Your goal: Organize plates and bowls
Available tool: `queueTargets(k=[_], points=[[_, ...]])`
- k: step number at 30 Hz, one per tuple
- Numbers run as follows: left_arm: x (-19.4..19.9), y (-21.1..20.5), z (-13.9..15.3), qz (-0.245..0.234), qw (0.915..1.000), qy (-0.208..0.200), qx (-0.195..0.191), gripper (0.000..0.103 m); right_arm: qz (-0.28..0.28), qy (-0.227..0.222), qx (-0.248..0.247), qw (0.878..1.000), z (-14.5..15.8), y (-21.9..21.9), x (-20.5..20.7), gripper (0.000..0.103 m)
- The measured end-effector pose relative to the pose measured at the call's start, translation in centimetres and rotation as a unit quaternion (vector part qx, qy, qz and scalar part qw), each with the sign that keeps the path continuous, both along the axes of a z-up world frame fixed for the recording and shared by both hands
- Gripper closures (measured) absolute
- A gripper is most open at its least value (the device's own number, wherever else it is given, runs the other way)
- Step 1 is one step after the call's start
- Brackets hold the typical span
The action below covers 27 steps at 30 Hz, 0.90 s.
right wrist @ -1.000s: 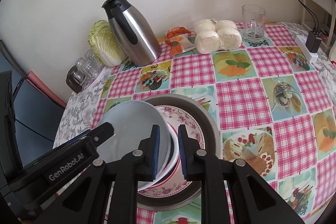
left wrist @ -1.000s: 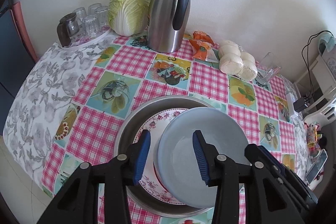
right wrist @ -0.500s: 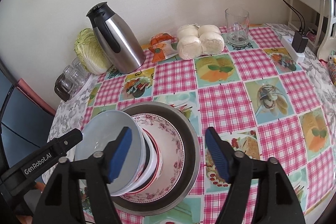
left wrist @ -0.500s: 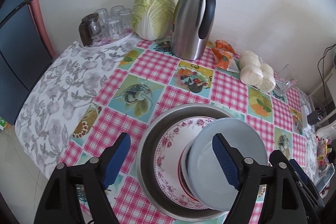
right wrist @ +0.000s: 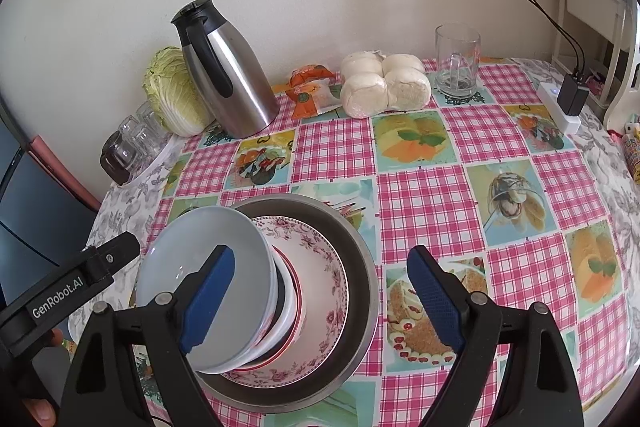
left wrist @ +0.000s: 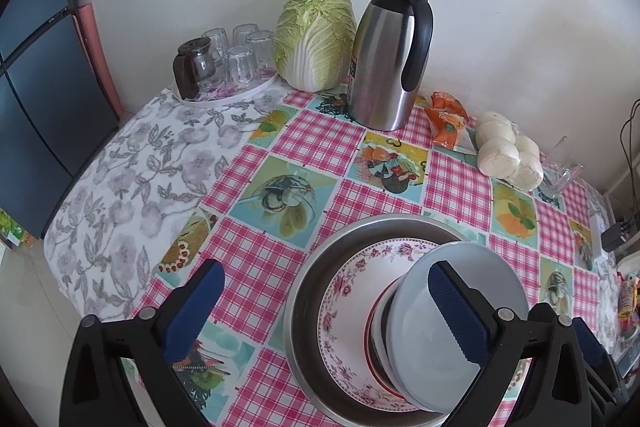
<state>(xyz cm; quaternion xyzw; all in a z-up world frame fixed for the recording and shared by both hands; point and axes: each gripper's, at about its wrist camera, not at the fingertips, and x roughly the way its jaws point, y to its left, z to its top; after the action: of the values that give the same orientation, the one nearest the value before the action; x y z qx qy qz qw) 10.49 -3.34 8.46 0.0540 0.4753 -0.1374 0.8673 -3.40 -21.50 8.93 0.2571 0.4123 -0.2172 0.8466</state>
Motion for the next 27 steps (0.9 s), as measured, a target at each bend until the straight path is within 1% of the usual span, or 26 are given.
queueTargets(k=[4,7,9,10,11,23,27], points=[[0.0,0.1,0.1,0.001,0.9999,-0.012,0.007,0.0,0.004,0.001,-0.006,1.0,0.0,0.1,0.0,0.014],[0.1,0.3,0.1,0.007,0.9999,-0.012,0.008,0.0,0.006,0.002,-0.011,1.0,0.1,0.3,0.1,0.014],[0.0,0.4,0.1,0.009,0.9999,-0.012,0.007,0.0,0.007,0.002,-0.016,1.0,0.1,0.4,0.0,0.011],[0.0,0.4,0.1,0.011,0.9998,-0.012,0.007,0.0,0.007,0.004,-0.018,1.0,0.2,0.4,0.0,0.005],[0.0,0.4,0.1,0.011,0.9998,-0.013,0.008,0.0,0.008,0.005,-0.02,1.0,0.2,0.4,-0.1,0.002],[-0.9,1.5,0.3,0.013,0.9996,-0.022,0.014,0.0,0.009,0.015,-0.044,0.999,0.4,0.8,-1.8,0.002],[-1.4,2.3,0.5,0.019,0.9994,-0.028,0.009,0.0,0.015,0.021,-0.057,0.998,0.6,1.1,-2.5,0.002]])
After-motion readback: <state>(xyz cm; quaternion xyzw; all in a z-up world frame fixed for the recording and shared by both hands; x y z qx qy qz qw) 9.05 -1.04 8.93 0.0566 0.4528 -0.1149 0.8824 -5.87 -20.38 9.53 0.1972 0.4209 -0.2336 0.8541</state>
